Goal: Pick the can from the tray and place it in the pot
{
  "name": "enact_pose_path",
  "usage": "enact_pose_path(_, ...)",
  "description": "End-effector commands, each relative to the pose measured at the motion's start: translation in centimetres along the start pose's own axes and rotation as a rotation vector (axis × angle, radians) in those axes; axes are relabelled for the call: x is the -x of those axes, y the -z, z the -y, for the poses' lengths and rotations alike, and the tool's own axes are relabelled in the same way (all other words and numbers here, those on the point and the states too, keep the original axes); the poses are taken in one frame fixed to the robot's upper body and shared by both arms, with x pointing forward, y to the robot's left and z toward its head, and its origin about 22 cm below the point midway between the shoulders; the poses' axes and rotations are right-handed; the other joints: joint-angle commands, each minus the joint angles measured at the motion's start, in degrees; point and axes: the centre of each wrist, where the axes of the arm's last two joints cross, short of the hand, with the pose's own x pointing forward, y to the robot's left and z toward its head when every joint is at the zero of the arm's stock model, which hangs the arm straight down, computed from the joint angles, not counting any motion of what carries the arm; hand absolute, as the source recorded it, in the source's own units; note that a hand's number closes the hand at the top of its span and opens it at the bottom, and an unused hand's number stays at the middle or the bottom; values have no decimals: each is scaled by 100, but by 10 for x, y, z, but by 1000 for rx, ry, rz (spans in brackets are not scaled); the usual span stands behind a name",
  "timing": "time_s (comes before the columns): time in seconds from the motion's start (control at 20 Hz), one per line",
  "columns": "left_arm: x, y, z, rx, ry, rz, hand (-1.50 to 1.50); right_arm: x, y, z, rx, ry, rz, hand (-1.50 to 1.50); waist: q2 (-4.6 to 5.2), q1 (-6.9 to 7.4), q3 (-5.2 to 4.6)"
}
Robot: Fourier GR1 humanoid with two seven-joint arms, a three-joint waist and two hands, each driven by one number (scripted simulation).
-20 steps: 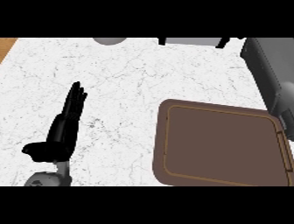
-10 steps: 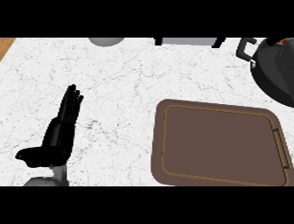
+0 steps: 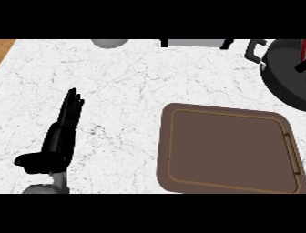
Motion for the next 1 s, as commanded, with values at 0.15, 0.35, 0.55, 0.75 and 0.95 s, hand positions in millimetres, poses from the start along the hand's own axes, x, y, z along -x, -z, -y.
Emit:
enact_pose_path(0.15, 2, 0, 7, 19, -4, 3, 0, 40, 9, -24, -147, 48, -146, 150, 32, 46, 9)
enact_pose_path(0.35, 5, 3, 3, 4, -9, -5, 0, 69, 11, -41, -241, -9, -282, -150, 24, 3, 7)
enact_pose_path(0.55, 3, 5, 4, -7, -7, 27, 0, 72, 12, -42, -259, 166, -138, -150, 20, -11, 18)
enact_pose_path(0.75, 7, -2, 14, -11, -2, -8, 0, 61, 16, -28, -70, 414, -120, -150, -25, -69, 22)
enact_pose_path(0.95, 0, 4, -1, -4, -3, -9, 0, 45, 16, -13, 104, 675, -136, -150, -39, -64, 29)
